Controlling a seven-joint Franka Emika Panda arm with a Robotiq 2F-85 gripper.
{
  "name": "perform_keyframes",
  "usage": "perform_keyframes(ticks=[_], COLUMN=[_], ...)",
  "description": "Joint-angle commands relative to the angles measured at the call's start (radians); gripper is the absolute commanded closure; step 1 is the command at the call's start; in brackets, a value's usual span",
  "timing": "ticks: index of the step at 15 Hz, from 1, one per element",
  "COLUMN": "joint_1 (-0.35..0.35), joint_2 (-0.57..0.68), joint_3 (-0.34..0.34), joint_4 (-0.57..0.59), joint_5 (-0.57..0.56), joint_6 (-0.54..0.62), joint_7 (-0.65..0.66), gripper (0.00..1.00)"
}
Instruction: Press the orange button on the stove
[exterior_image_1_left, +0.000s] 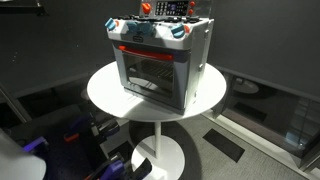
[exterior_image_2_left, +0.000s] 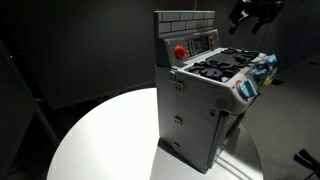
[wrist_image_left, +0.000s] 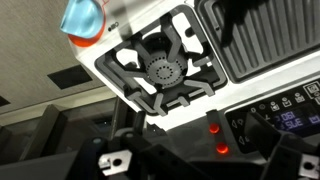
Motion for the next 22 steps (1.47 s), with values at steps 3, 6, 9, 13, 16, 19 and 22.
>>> perform_keyframes(ticks=[3, 6, 9, 13, 16, 19, 22], joint_1=[0.024, 0.049, 0.077, 0.113, 0.133, 0.148, 0.159], joint_2=[0.142, 0.193, 0.232, 0.274, 0.302, 0.331, 0.353], joint_3=[-0.049, -0.081, -0.108, -0.139, -0.159, -0.178, -0.19], joint_4=[0.135, 0.18, 0.219, 0.268, 0.299, 0.328, 0.356], joint_5=[-0.081, -0.085, -0.079, -0.075, -0.074, -0.071, -0.067], joint_6=[-0.032, -0.038, -0.041, -0.049, -0.053, -0.06, -0.076], joint_7=[0.108, 0.123, 0.121, 0.123, 0.128, 0.126, 0.121], gripper=[0.0, 0.0, 0.0, 0.0, 0.0, 0.0, 0.0])
